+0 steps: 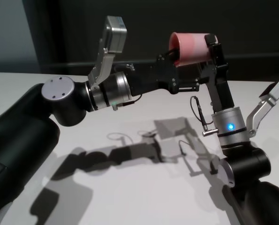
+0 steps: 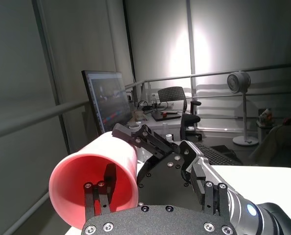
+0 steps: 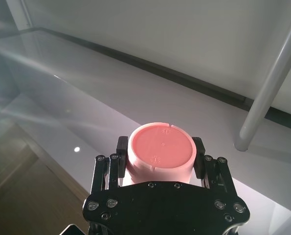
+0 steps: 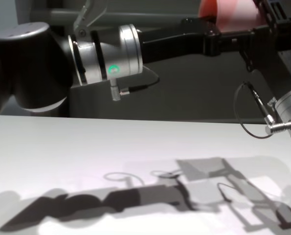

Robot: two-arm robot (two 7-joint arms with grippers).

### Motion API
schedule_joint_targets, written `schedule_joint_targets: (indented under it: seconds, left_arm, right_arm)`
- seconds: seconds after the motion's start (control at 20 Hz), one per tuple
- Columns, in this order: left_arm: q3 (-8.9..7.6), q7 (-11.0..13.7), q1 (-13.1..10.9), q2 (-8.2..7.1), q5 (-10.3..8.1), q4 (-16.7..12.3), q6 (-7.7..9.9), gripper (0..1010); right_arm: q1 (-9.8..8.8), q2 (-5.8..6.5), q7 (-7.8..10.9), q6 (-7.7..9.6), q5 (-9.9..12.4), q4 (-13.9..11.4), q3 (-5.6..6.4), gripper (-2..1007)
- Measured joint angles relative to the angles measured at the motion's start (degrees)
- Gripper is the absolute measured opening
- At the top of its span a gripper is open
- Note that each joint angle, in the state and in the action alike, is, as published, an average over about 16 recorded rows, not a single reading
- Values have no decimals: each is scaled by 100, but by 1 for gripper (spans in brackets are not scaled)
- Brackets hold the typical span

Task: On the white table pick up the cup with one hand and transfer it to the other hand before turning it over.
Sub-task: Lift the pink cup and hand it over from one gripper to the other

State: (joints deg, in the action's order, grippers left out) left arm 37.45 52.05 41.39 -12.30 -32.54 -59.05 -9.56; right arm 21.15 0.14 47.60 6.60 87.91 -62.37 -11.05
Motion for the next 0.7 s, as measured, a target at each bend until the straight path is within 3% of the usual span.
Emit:
schedule_joint_targets:
  seconds: [0.35, 0.7]
  left_arm:
    - [-26, -379, -351, -386, 12, -687, 238, 1001]
    - [-181, -984, -802, -771, 90, -1422, 408, 1001]
  right_arm:
    - [0, 0, 0, 0, 0, 0, 0, 748]
    - [0, 0, 0, 0, 0, 0, 0, 748]
